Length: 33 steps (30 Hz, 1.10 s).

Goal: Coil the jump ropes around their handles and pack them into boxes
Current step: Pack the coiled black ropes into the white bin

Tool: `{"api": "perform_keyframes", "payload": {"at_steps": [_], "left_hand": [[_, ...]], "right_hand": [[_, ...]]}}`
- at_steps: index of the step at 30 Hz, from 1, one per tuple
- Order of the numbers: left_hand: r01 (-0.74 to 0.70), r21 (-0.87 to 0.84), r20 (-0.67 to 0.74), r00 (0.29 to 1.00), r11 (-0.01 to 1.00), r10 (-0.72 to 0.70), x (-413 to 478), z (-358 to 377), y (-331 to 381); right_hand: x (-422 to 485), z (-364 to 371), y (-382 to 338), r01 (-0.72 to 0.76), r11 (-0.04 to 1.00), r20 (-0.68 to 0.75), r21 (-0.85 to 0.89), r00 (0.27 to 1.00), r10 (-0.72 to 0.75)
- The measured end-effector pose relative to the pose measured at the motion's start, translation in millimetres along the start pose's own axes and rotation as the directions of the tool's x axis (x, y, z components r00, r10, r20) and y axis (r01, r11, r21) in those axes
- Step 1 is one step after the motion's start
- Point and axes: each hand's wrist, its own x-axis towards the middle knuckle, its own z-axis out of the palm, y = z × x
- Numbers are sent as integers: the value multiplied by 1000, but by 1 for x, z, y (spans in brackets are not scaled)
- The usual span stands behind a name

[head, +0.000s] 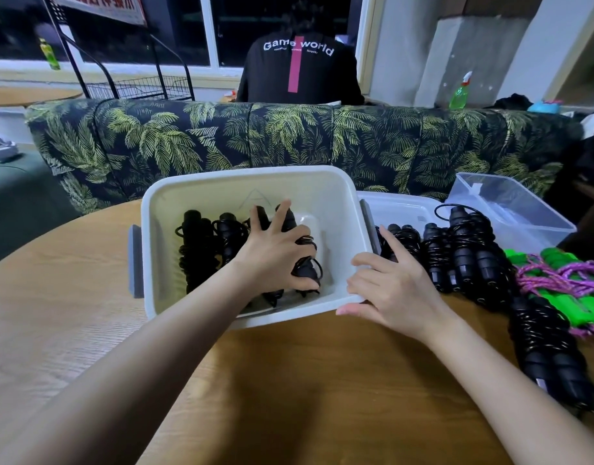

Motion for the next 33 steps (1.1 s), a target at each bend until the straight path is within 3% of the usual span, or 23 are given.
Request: {"api": "perform_keyframes", "payload": {"at_steps": [5, 13, 18, 20, 21, 23, 26, 28, 33], "left_hand": [[9, -64, 4, 1000, 998, -9, -10, 2, -7], [47, -171, -9, 999, 984, -49, -13, 0, -15], [96, -167, 32, 995, 981, -91, -18, 1, -31], [108, -163, 64, 993, 981, -99, -20, 1, -38], [114, -156, 80, 991, 981, -103, -20, 1, -41], [128, -158, 108, 988, 979, -112, -21, 1, -45], [139, -150, 141, 983, 979, -118, -20, 0, -49], [140, -143, 156, 981, 980, -118, -20, 0, -51], [137, -139, 143, 983, 981, -117, -26, 2, -55]], "right_hand": [[-6, 0, -3, -25, 1000, 30, 15, 999, 24], [-3, -2, -7, -132, 973, 210, 188, 973, 92], [-10, 2, -10, -194, 955, 214, 226, 966, 145], [-14, 5, -8, -283, 919, 140, 275, 957, 252], [-17, 6, -5, -364, 891, 95, 272, 931, 352], [-18, 10, 7, -582, 796, 90, 164, 813, 575], [-3, 20, 27, -806, 579, 374, -126, 502, 780], [11, 32, 36, -804, 531, 514, -269, 346, 785], [35, 65, 37, -690, 574, 660, -440, 185, 728]]}}
